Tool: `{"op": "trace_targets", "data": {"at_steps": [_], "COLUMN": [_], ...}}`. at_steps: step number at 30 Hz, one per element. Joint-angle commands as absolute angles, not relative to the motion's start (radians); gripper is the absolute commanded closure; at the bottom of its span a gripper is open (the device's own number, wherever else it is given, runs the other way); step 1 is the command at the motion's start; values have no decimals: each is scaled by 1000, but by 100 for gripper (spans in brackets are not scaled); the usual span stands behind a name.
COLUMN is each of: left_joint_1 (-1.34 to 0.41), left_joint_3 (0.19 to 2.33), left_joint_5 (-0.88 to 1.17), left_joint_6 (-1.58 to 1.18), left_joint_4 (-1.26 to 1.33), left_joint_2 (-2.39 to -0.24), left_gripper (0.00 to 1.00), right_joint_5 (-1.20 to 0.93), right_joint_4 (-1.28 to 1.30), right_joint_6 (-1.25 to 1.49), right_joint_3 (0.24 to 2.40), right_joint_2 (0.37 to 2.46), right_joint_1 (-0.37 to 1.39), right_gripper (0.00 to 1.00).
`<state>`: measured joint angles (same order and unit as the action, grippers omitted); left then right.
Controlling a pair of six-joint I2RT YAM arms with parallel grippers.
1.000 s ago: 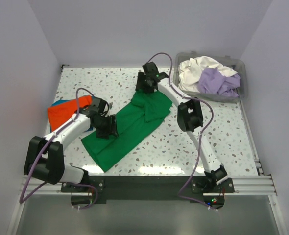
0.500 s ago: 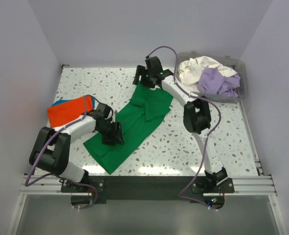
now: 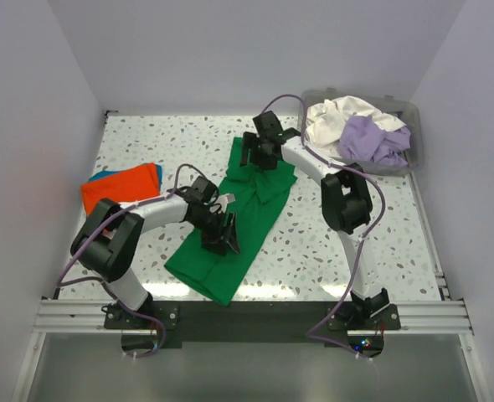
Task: Fold and stack the t-shirts
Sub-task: Fold the tshirt
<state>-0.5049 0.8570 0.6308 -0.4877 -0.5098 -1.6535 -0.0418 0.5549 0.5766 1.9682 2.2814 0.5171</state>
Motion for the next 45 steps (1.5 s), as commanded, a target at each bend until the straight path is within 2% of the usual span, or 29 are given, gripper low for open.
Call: {"op": "trace_targets", "data": {"at_steps": [1, 9, 18, 20, 25, 30, 36, 39, 45], "left_joint_1": [-534, -587, -609, -614, -632, -632, -630, -632, -632], "left_joint_3": [922, 1009, 1046, 1069, 1118, 1154, 1068, 1007, 931], "left_joint_5": [735, 713, 726, 732, 739, 652, 528, 483, 528], "left_joint_6": [-492, -509, -554, -577, -624, -580, -442, -402, -408], "left_joint_4": [-459, -453, -368, -322, -252, -307, -440, -476, -449], "left_joint_2": [-1686, -1775, -1859, -1882, -1905, -1827, -1692, -1660, -1684], "left_gripper": [37, 37, 37, 37, 37, 37, 36, 36, 36], "right_joint_5": [30, 123, 160, 144, 76, 2, -136, -138, -130], "right_joint_4": [594, 633, 707, 687, 618, 537, 557, 557, 571], "right_joint_6": [549, 538, 542, 538, 549, 471, 410, 400, 410], "right_joint_3": [1974, 2088, 2472, 2496, 2458, 2395, 2393, 2306, 2137], "right_joint_2": [2327, 2494, 2749, 2767, 2740, 2655, 2544, 2459, 2393], "right_joint_1": [523, 523, 520, 519, 496, 489, 489, 489, 488], "right_gripper": [27, 27, 27, 27, 27, 25, 25, 25, 44]}}
